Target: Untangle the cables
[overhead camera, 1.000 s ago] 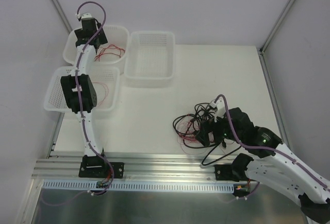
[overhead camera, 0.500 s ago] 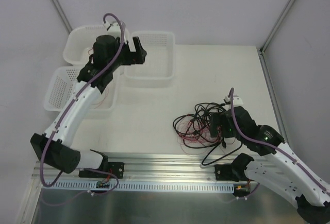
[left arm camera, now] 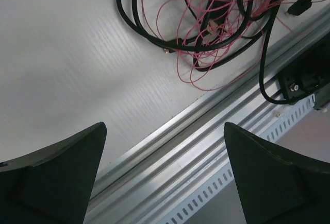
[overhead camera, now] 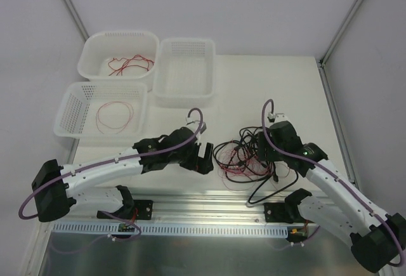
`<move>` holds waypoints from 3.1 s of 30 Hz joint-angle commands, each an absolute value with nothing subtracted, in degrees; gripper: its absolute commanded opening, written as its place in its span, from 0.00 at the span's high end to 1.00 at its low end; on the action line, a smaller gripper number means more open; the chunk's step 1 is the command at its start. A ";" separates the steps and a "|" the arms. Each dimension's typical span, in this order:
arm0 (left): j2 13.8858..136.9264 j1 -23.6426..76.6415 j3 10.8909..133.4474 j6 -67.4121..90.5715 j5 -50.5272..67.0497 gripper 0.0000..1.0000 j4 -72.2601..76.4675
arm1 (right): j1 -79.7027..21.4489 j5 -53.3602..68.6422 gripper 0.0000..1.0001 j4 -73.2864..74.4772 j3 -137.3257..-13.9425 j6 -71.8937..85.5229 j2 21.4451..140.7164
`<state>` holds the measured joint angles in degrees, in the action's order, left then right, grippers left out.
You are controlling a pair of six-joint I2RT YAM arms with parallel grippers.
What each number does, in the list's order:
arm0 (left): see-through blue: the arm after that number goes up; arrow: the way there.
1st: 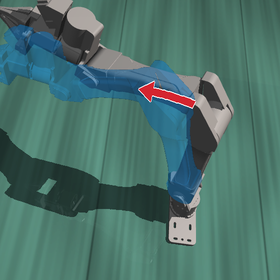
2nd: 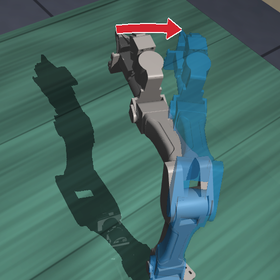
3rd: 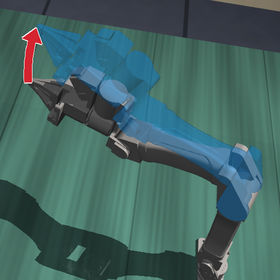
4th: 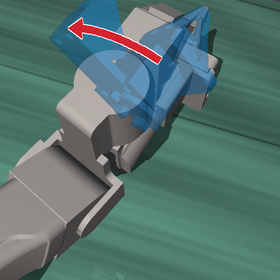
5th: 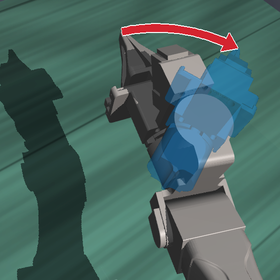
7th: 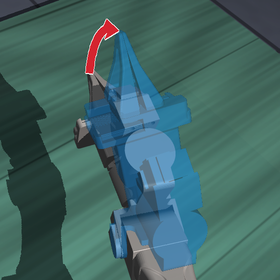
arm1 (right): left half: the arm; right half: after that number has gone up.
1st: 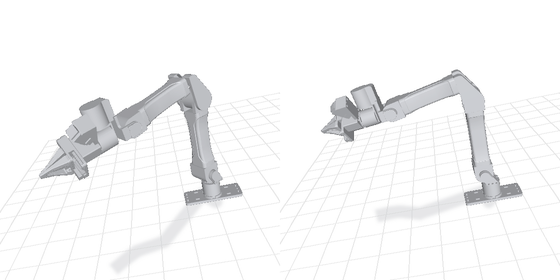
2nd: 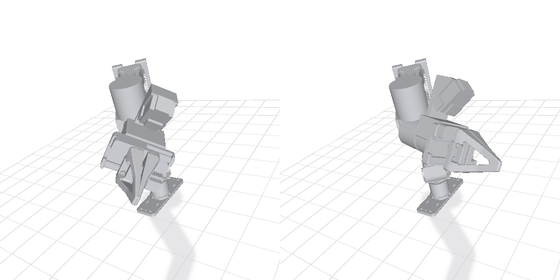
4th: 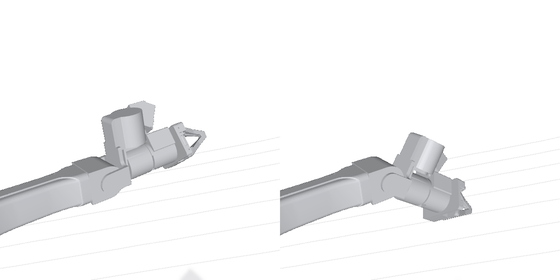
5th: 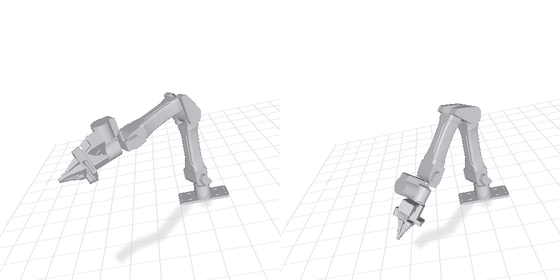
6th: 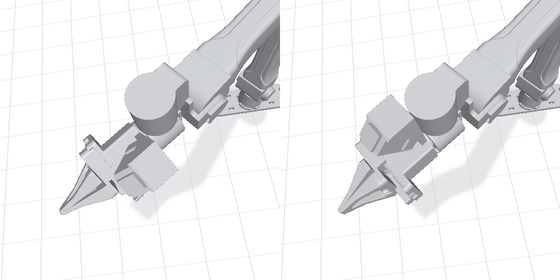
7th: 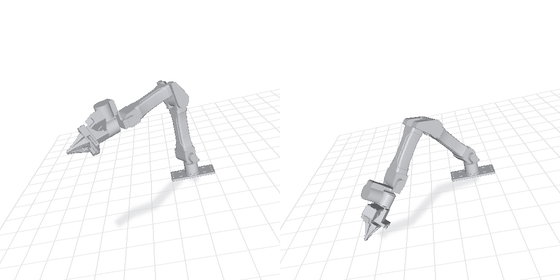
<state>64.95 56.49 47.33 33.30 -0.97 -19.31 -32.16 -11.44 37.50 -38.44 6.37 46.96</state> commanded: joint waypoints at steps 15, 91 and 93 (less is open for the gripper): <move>66.36 63.90 41.32 45.17 -13.70 0.01 -16.79 | -32.60 -7.92 0.99 24.87 -49.73 2.11 66.00; 64.59 63.81 47.55 32.17 -14.77 0.01 -13.27 | -29.01 -45.88 0.86 58.45 -59.07 15.73 36.30; 68.18 63.81 48.51 33.74 -13.19 0.01 -13.18 | -26.91 -44.31 0.73 59.06 -58.28 15.99 36.91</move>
